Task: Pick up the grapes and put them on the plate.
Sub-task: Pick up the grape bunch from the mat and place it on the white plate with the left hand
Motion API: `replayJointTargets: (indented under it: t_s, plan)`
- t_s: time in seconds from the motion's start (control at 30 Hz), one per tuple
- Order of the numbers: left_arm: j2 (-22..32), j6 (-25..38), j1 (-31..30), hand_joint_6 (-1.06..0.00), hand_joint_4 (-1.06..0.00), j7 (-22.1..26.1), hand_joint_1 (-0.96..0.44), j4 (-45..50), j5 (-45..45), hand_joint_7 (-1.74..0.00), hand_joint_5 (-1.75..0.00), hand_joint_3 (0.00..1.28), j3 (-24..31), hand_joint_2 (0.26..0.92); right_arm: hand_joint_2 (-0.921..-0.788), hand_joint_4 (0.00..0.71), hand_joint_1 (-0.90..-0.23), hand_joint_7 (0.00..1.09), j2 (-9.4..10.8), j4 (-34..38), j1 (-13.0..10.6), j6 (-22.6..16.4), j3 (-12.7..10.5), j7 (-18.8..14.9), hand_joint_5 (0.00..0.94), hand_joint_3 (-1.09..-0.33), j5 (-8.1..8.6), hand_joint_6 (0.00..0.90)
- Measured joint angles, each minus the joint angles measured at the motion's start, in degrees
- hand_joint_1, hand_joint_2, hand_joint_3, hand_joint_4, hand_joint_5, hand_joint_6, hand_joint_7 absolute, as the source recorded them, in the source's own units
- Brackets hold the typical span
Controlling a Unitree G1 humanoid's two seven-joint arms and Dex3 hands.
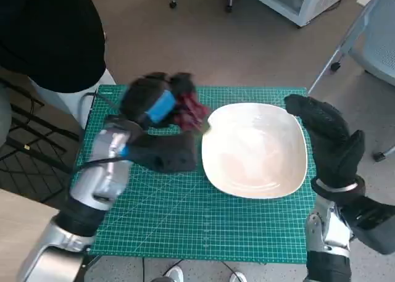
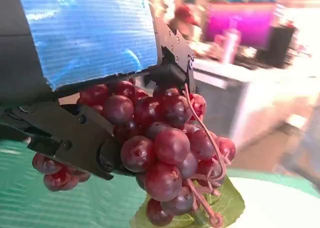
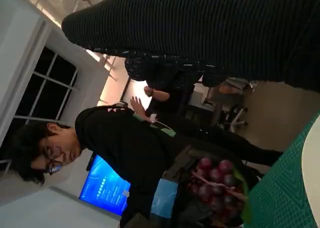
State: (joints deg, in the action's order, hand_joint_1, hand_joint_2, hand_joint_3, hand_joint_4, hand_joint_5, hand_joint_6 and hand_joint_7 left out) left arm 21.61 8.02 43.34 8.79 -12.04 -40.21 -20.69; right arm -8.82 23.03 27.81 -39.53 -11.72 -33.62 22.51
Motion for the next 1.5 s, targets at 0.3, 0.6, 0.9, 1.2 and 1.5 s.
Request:
replayJointTargets:
  t_s: [0.3, 0.6, 0.9, 1.2, 1.5]
  plan:
    - [-5.54, -3.9, 5.05, -0.59, -0.63, 1.37, 0.0, -3.06, -0.16, -1.08, -1.35, 0.12, -4.15, 0.921, -0.921, 0.211, -0.492, 0.42, -0.2, -1.01, -0.34, 0.0, -0.84, -0.01, 0.003, -0.559, 0.39, 0.001]
    - [-11.62, -6.7, 12.78, -0.54, -0.64, 1.4, 0.0, -14.31, -0.32, -1.24, -1.23, 0.13, -7.67, 0.921, -0.921, 0.215, -0.482, 0.42, -0.36, -1.73, -1.41, -0.01, -1.76, -0.01, 0.004, -0.553, 1.04, 0.009]
    - [-15.62, -7.89, 15.53, -0.54, -0.65, 2.19, 0.0, -21.53, -0.2, -1.18, -1.29, 0.13, -9.59, 0.92, -0.921, 0.215, -0.472, 0.41, -0.54, -2.55, -2.43, -0.1, -2.05, 0.61, 0.004, -0.554, 1.03, 0.015]
    - [-17.35, -9.32, 16.39, -0.53, -0.66, 2.13, 0.0, -24.88, -0.18, -1.24, -1.22, 0.12, -10.07, 0.92, -0.921, 0.216, -0.475, 0.4, -0.53, -3.66, -3.3, -0.15, -2.09, 2.4, 0.003, -0.556, 0.39, 0.02]
    - [-17.69, -9.7, 16.56, -0.53, -0.64, 1.56, 0.0, -26.75, -0.37, -1.23, -1.25, 0.13, -10.53, 0.92, -0.921, 0.216, -0.48, 0.39, -0.51, -4.37, -3.76, -0.22, -2.02, 3.74, 0.002, -0.555, -0.25, 0.025]
